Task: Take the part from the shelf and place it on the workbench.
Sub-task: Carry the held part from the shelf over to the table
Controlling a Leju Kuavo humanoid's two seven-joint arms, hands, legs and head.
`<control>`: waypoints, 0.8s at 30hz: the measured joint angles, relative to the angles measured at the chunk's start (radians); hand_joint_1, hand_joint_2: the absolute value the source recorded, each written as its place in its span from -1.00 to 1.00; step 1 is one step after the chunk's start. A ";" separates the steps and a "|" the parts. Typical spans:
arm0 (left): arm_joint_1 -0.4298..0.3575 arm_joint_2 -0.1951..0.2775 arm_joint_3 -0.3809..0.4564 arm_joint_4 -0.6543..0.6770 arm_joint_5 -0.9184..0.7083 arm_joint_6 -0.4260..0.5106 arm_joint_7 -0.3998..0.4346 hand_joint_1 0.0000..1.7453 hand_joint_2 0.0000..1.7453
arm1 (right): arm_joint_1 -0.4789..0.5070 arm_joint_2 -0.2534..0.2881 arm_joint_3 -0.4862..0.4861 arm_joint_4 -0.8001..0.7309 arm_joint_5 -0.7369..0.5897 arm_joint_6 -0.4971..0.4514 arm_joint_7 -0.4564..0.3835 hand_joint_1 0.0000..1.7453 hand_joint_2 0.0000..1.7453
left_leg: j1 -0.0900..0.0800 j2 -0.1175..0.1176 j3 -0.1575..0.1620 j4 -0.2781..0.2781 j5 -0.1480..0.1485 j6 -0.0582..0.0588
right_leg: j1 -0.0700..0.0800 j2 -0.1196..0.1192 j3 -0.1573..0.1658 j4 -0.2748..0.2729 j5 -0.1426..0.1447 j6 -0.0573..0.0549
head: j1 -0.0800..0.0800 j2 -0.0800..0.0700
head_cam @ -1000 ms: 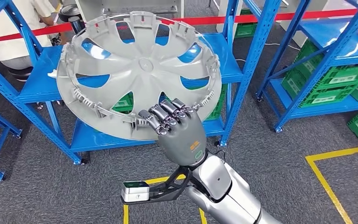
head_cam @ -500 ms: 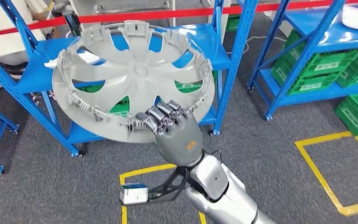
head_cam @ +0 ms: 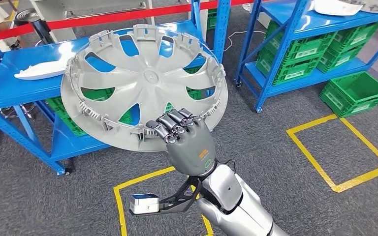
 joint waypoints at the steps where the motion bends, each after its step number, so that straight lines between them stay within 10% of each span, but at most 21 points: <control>1: -0.001 -0.001 0.000 0.000 0.000 0.001 0.001 -1.00 1.00 | 0.001 0.000 -0.001 0.000 0.000 0.000 -0.001 1.00 1.00 | 0.000 0.009 0.001 -0.002 0.000 -0.005 | -0.002 0.012 -0.003 -0.002 0.003 -0.005 | 0.000 0.000; 4: -0.003 -0.002 0.000 -0.001 0.000 0.002 0.000 -1.00 1.00 | 0.002 0.001 -0.004 0.002 -0.005 0.000 -0.003 1.00 1.00 | 0.004 -0.034 -0.017 0.044 -0.035 -0.024 | -0.012 0.041 -0.005 -0.013 0.015 -0.019 | -0.003 0.000; 7: 0.002 -0.002 0.000 0.000 0.000 0.002 -0.002 -1.00 1.00 | 0.003 0.004 -0.004 0.010 -0.012 0.000 -0.007 1.00 1.00 | 0.012 -0.092 -0.099 0.221 -0.121 -0.037 | -0.017 0.073 -0.012 -0.013 0.022 -0.026 | -0.006 0.000; 9: 0.004 -0.002 0.000 0.000 0.000 0.002 -0.005 -1.00 1.00 | 0.004 0.004 -0.004 0.017 -0.016 0.000 -0.009 1.00 1.00 | 0.016 -0.097 -0.121 0.264 -0.115 -0.042 | -0.019 0.099 -0.017 -0.011 0.027 -0.023 | -0.005 0.000; 12: 0.004 -0.002 0.000 0.000 0.000 0.002 -0.008 -1.00 1.00 | 0.005 0.005 -0.004 0.027 -0.020 0.000 -0.011 1.00 1.00 | 0.024 -0.137 -0.047 0.100 -0.020 -0.043 | -0.022 0.136 -0.023 -0.003 0.031 -0.012 | -0.006 0.000; 15: 0.003 -0.002 0.000 0.000 0.000 0.002 -0.007 -1.00 1.00 | 0.004 0.007 -0.004 0.033 -0.022 0.000 -0.013 1.00 1.00 | 0.027 -0.185 -0.013 0.010 -0.002 -0.033 | -0.023 0.170 -0.040 0.000 0.042 0.011 | -0.006 0.000; 17: 0.003 -0.003 0.001 0.000 0.001 -0.001 -0.009 -1.00 1.00 | 0.006 0.006 -0.004 0.036 -0.027 0.000 -0.016 1.00 1.00 | 0.026 -0.163 -0.013 0.006 0.006 -0.016 | -0.026 0.182 -0.048 -0.003 0.050 0.027 | -0.006 0.000; 19: 0.002 -0.004 0.001 -0.001 0.001 -0.003 -0.015 -1.00 1.00 | 0.008 0.004 -0.004 0.039 -0.037 0.000 -0.023 1.00 1.00 | 0.027 -0.139 -0.012 -0.001 0.015 0.001 | -0.025 0.143 -0.068 0.033 0.027 0.036 | 0.000 0.000; 22: 0.005 -0.005 0.002 -0.001 0.005 -0.004 -0.029 -1.00 1.00 | 0.010 0.001 -0.004 0.042 -0.050 0.000 -0.034 1.00 1.00 | 0.024 -0.097 -0.019 -0.003 0.020 0.010 | -0.022 0.082 -0.152 0.216 -0.070 0.043 | 0.008 0.000; 24: 0.006 -0.005 0.004 -0.001 0.008 -0.004 -0.038 -1.00 1.00 | 0.012 -0.002 -0.004 0.045 -0.054 0.000 -0.041 1.00 1.00 | 0.022 -0.068 -0.022 -0.001 0.020 0.010 | -0.022 0.076 -0.173 0.276 -0.085 0.043 | 0.008 0.000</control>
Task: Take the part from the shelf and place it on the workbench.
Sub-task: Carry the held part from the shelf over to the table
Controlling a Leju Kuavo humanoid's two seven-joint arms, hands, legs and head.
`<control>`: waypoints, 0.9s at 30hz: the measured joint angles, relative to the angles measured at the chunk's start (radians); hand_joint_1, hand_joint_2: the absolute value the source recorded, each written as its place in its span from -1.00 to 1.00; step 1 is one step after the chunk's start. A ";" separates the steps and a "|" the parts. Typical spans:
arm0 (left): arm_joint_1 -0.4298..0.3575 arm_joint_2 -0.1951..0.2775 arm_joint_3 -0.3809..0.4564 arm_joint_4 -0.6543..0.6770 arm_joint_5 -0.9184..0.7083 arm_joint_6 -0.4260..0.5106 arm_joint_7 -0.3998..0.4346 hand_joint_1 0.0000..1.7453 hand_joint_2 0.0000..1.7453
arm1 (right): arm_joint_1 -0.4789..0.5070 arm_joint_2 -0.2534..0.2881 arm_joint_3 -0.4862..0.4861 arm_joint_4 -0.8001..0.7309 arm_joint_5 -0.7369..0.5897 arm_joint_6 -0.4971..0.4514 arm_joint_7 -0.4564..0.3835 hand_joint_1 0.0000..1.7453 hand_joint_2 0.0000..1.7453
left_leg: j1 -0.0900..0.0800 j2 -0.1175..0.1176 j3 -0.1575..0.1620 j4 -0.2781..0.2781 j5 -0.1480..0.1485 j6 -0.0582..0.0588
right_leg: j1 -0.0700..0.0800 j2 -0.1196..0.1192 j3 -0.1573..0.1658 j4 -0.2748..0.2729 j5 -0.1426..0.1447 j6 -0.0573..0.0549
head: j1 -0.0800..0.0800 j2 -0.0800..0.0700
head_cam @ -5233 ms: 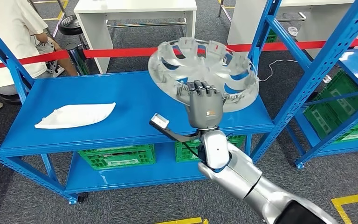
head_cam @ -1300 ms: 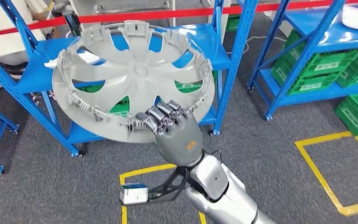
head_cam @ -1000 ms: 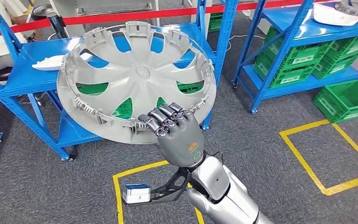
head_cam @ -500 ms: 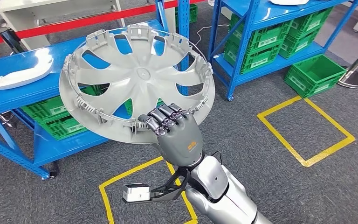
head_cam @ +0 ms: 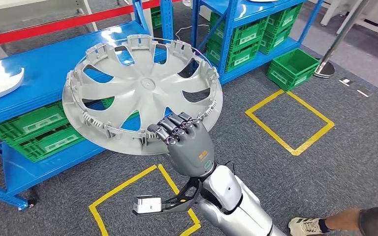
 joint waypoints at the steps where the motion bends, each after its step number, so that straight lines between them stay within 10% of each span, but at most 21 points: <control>1: -0.001 0.000 0.001 0.000 0.000 0.000 -0.003 -1.00 1.00 | 0.001 -0.002 0.000 0.001 -0.002 0.000 -0.003 1.00 1.00 | -0.001 0.013 0.000 0.001 -0.001 0.000 | 0.000 -0.004 0.020 -0.028 0.018 -0.002 | 0.000 0.000; 5: -0.004 -0.001 0.001 0.000 0.001 0.002 -0.005 -1.00 1.00 | 0.002 -0.004 0.000 0.002 -0.012 0.000 -0.005 1.00 1.00 | -0.008 0.053 0.002 0.006 -0.008 -0.011 | 0.013 -0.061 0.153 -0.265 0.096 -0.025 | 0.000 0.000; 8: -0.005 -0.003 0.002 0.000 0.000 0.002 -0.006 -1.00 1.00 | 0.004 -0.007 0.000 0.002 -0.014 -0.001 -0.007 1.00 1.00 | -0.011 0.075 0.005 0.001 -0.010 -0.028 | 0.015 -0.042 0.154 -0.283 0.103 -0.040 | 0.000 0.000; 10: -0.007 -0.003 0.002 0.000 0.000 0.003 -0.006 -1.00 1.00 | 0.005 -0.008 0.000 0.002 -0.014 -0.001 -0.007 1.00 1.00 | -0.008 0.047 -0.005 0.028 -0.034 -0.038 | 0.007 -0.023 0.156 -0.291 0.110 -0.052 | -0.002 0.000; 14: -0.002 -0.003 0.002 0.000 -0.009 0.003 -0.005 -1.00 1.00 | 0.011 -0.010 0.000 0.002 -0.006 0.000 0.000 1.00 1.00 | -0.004 -0.025 -0.104 0.248 -0.138 -0.049 | 0.002 0.019 0.154 -0.294 0.115 -0.061 | -0.005 0.000; 16: 0.001 -0.001 0.000 0.001 -0.038 -0.002 0.009 -1.00 1.00 | 0.026 -0.014 -0.003 -0.002 0.009 -0.001 0.016 1.00 1.00 | -0.003 -0.030 -0.106 0.250 -0.113 -0.051 | 0.001 0.045 0.154 -0.292 0.116 -0.060 | -0.005 0.000; 19: 0.004 0.007 -0.012 0.002 -0.080 -0.018 0.035 -1.00 1.00 | 0.064 -0.025 -0.017 -0.028 0.024 -0.001 0.031 1.00 1.00 | 0.007 -0.087 -0.023 0.066 -0.025 -0.051 | -0.002 0.083 0.150 -0.282 0.116 -0.049 | -0.006 0.000; 21: 0.006 0.013 -0.016 0.002 -0.079 -0.026 0.025 -1.00 1.00 | 0.085 -0.031 -0.028 -0.049 0.029 -0.001 0.025 1.00 1.00 | 0.010 -0.122 0.003 0.010 -0.017 -0.046 | -0.003 0.107 0.139 -0.278 0.120 -0.034 | -0.006 0.000; 23: 0.007 0.020 -0.016 0.002 -0.064 -0.032 -0.006 -1.00 1.00 | 0.100 -0.034 -0.037 -0.067 0.036 -0.001 0.015 1.00 1.00 | 0.007 -0.105 0.004 0.008 -0.014 -0.033 | -0.006 0.132 0.129 -0.282 0.130 -0.018 | -0.006 0.000; 27: -0.001 0.028 -0.012 -0.001 -0.038 -0.042 -0.018 -1.00 1.00 | 0.103 -0.036 -0.049 -0.080 0.055 -0.001 0.023 1.00 1.00 | 0.005 -0.050 0.006 -0.003 -0.003 -0.005 | -0.001 0.038 0.068 -0.166 0.066 -0.002 | 0.003 0.000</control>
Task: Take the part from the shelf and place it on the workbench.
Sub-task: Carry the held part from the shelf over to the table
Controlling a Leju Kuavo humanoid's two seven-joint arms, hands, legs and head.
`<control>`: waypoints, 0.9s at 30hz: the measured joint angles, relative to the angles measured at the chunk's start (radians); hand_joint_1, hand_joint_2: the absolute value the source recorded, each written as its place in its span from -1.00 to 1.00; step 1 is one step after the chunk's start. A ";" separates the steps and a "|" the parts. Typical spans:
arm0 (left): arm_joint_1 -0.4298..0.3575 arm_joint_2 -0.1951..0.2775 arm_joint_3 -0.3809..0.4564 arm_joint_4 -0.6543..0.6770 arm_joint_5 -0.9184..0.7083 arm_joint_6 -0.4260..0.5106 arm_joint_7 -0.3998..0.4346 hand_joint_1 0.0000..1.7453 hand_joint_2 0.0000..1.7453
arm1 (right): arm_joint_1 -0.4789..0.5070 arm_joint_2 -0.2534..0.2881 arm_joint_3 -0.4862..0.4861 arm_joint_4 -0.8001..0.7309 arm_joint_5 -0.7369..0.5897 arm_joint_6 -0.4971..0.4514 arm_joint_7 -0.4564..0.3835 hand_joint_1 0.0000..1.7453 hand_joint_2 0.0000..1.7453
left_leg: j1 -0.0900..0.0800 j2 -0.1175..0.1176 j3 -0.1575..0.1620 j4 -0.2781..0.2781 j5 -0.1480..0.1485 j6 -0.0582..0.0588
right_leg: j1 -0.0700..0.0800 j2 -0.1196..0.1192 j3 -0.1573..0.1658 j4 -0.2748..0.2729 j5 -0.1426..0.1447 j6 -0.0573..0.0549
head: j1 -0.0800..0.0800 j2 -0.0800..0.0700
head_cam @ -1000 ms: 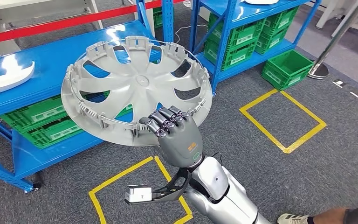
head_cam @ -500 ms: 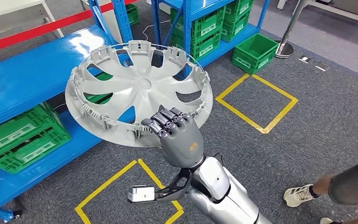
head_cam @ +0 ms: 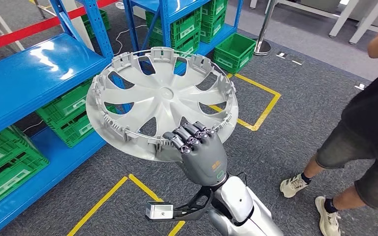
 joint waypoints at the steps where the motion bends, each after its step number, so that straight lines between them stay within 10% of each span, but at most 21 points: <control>1: 0.000 0.000 0.001 0.000 -0.002 -0.004 0.010 -1.00 1.00 | -0.001 0.000 -0.002 0.000 0.005 0.000 0.007 1.00 1.00 | -0.002 0.015 -0.001 0.001 0.000 0.003 | 0.000 -0.021 -0.032 0.069 -0.031 0.003 | 0.002 0.000; 4: 0.001 0.000 0.001 0.001 -0.032 -0.008 0.050 -1.00 1.00 | 0.000 -0.001 -0.004 -0.001 0.020 0.000 0.028 1.00 1.00 | -0.005 0.062 -0.004 0.005 -0.003 0.005 | -0.001 -0.039 -0.063 0.151 -0.047 0.006 | 0.003 0.000; 8: 0.000 0.002 0.000 0.001 -0.033 0.017 0.093 -1.00 1.00 | -0.002 0.000 -0.004 -0.009 0.017 0.000 0.032 1.00 1.00 | -0.010 0.108 -0.002 0.011 -0.012 -0.008 | 0.007 -0.100 0.070 -0.081 0.034 -0.009 | 0.003 0.000; 12: -0.002 0.004 0.003 0.001 -0.023 0.032 0.116 -1.00 1.00 | -0.031 0.008 -0.004 0.003 -0.016 0.000 0.010 1.00 1.00 | -0.012 0.133 0.008 0.006 -0.018 -0.032 | 0.011 -0.079 0.079 -0.114 0.041 -0.033 | 0.002 0.000; 16: -0.002 0.007 0.006 0.000 -0.039 0.020 0.046 -1.00 1.00 | -0.059 0.035 -0.003 0.028 -0.043 0.001 -0.014 1.00 1.00 | -0.007 0.035 -0.061 0.160 -0.110 -0.047 | 0.002 -0.040 0.082 -0.126 0.051 -0.053 | -0.004 0.000; 19: -0.001 0.009 0.006 0.000 -0.048 0.009 0.005 -1.00 1.00 | -0.055 0.040 -0.002 0.031 -0.048 0.001 -0.024 1.00 1.00 | -0.007 0.020 -0.116 0.265 -0.127 -0.050 | 0.002 -0.001 0.082 -0.124 0.052 -0.054 | -0.006 0.000; 22: -0.007 0.012 0.006 0.000 -0.059 0.001 -0.001 -1.00 1.00 | -0.046 0.039 -0.002 0.030 -0.047 0.001 -0.026 1.00 1.00 | 0.001 -0.022 -0.048 0.107 -0.030 -0.048 | 0.000 0.041 0.080 -0.116 0.051 -0.048 | -0.007 0.000; 25: -0.011 0.014 0.005 0.000 -0.069 -0.005 0.008 -1.00 1.00 | -0.040 0.038 -0.003 0.025 -0.042 0.000 -0.022 1.00 1.00 | 0.005 -0.082 -0.012 0.019 -0.014 -0.038 | -0.002 0.080 0.064 -0.110 0.057 -0.026 | -0.007 0.000; 27: -0.013 0.014 0.005 0.000 -0.072 -0.009 0.016 -1.00 1.00 | -0.035 0.034 -0.005 0.021 -0.043 0.000 -0.022 1.00 1.00 | 0.003 -0.058 -0.009 0.014 -0.009 -0.023 | -0.006 0.099 0.056 -0.114 0.066 -0.010 | -0.008 0.000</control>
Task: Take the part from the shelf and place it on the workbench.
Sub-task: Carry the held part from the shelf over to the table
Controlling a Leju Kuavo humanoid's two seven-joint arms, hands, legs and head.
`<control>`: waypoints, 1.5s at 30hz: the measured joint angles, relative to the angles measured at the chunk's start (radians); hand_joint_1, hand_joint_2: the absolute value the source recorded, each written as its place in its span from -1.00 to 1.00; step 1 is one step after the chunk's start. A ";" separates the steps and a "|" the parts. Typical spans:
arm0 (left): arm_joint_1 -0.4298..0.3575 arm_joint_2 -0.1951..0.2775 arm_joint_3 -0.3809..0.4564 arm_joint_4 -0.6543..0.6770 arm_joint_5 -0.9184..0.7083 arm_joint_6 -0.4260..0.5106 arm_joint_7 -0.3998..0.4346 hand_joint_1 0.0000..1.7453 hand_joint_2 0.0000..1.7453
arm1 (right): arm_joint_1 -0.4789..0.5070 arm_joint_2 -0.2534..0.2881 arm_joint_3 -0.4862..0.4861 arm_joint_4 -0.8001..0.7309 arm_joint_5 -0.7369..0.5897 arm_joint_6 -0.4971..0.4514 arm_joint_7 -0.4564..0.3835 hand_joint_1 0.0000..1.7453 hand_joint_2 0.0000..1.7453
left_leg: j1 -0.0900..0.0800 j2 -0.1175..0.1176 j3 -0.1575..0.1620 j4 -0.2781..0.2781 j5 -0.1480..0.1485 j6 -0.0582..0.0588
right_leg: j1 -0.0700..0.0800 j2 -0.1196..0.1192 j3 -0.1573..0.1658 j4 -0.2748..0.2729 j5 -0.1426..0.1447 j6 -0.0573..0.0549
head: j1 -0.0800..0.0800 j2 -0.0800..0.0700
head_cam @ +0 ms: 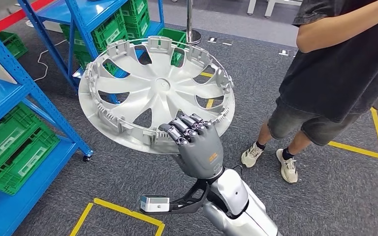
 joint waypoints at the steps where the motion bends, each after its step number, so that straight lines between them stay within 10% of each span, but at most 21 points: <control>1: -0.001 0.000 0.000 0.000 -0.001 -0.001 0.004 -1.00 1.00 | 0.002 -0.004 -0.001 -0.001 -0.002 0.000 0.000 1.00 1.00 | 0.000 0.014 0.002 -0.003 0.004 0.008 | 0.001 -0.014 -0.006 0.008 -0.004 0.005 | 0.002 0.000; 4: -0.002 0.000 0.000 0.000 -0.001 -0.004 0.009 -1.00 1.00 | 0.002 -0.011 -0.001 -0.001 -0.007 0.000 -0.001 1.00 1.00 | -0.004 0.059 0.003 -0.009 0.009 0.025 | 0.007 -0.107 -0.071 0.141 -0.078 0.013 | 0.013 0.000; 7: 0.006 0.001 0.000 0.000 0.003 -0.005 0.009 -1.00 1.00 | 0.006 -0.013 -0.001 -0.001 -0.008 0.000 -0.002 1.00 1.00 | -0.009 0.107 0.003 -0.007 0.005 0.030 | 0.007 -0.135 -0.130 0.275 -0.123 0.015 | 0.015 0.000; 13: 0.007 0.001 0.000 0.000 0.006 -0.013 0.021 -1.00 1.00 | 0.001 -0.015 -0.001 -0.002 0.012 0.001 0.023 1.00 1.00 | -0.018 0.171 0.011 -0.005 -0.008 0.013 | 0.025 -0.213 0.022 0.005 -0.029 -0.015 | 0.013 0.000; 17: 0.005 0.000 0.000 0.000 0.006 -0.021 0.023 -1.00 1.00 | 0.003 -0.016 -0.001 -0.006 0.025 0.002 0.038 1.00 1.00 | -0.016 0.160 0.006 0.016 -0.031 -0.007 | 0.020 -0.169 0.025 -0.009 -0.019 -0.037 | 0.011 0.000; 19: 0.006 0.001 0.000 0.000 0.007 -0.023 0.020 -1.00 1.00 | 0.006 -0.016 0.000 -0.008 0.026 0.002 0.042 1.00 1.00 | -0.013 0.104 -0.039 0.117 -0.085 -0.014 | 0.014 -0.148 0.028 -0.014 -0.016 -0.045 | 0.007 0.000; 22: 0.014 0.002 0.000 0.001 0.009 -0.030 0.010 -1.00 1.00 | 0.013 -0.015 0.004 -0.008 0.026 0.001 0.051 1.00 1.00 | -0.012 0.080 -0.116 0.264 -0.128 -0.020 | 0.013 -0.107 0.029 -0.013 -0.016 -0.048 | 0.005 0.000; 26: 0.016 0.004 0.000 0.001 0.011 -0.033 0.003 -1.00 1.00 | 0.018 -0.011 0.008 -0.008 0.023 0.004 0.068 1.00 1.00 | 0.000 0.030 -0.040 0.075 -0.012 -0.023 | 0.007 -0.050 0.025 0.001 -0.018 -0.036 | 0.004 0.000; 30: 0.012 0.003 0.003 0.001 0.022 -0.018 0.013 -1.00 1.00 | 0.003 0.004 0.013 -0.004 0.012 0.019 0.062 1.00 1.00 | 0.000 0.004 -0.012 0.010 0.000 0.000 | 0.003 -0.006 0.007 0.005 -0.010 -0.005 | 0.002 0.000; 34: 0.013 0.001 0.011 0.000 0.032 -0.011 0.011 -1.00 1.00 | -0.012 0.014 0.017 0.008 0.007 0.025 0.057 1.00 1.00 | -0.005 0.054 -0.008 0.000 0.011 0.028 | 0.008 -0.106 -0.048 0.118 -0.074 0.009 | 0.012 0.000; 37: 0.018 -0.001 0.019 0.000 0.038 -0.007 0.004 -1.00 1.00 | -0.016 0.018 0.019 0.018 0.007 0.027 0.056 1.00 1.00 | -0.011 0.098 -0.008 0.001 0.009 0.034 | 0.008 -0.133 -0.121 0.277 -0.136 0.013 | 0.015 0.000; 43: 0.013 -0.014 0.026 0.000 0.039 0.003 0.005 -1.00 1.00 | -0.029 0.024 0.016 0.025 0.005 0.051 0.053 1.00 1.00 | -0.021 0.166 0.000 0.001 -0.002 0.024 | 0.030 -0.212 0.025 0.009 -0.028 -0.018 | 0.014 0.000; 45: 0.011 -0.018 0.028 0.000 0.042 0.008 0.007 -1.00 1.00 | -0.031 0.025 0.010 0.026 0.005 0.055 0.052 1.00 1.00 | -0.022 0.185 0.005 -0.002 -0.004 0.014 | 0.034 -0.195 0.024 0.000 -0.028 -0.028 | 0.014 0.000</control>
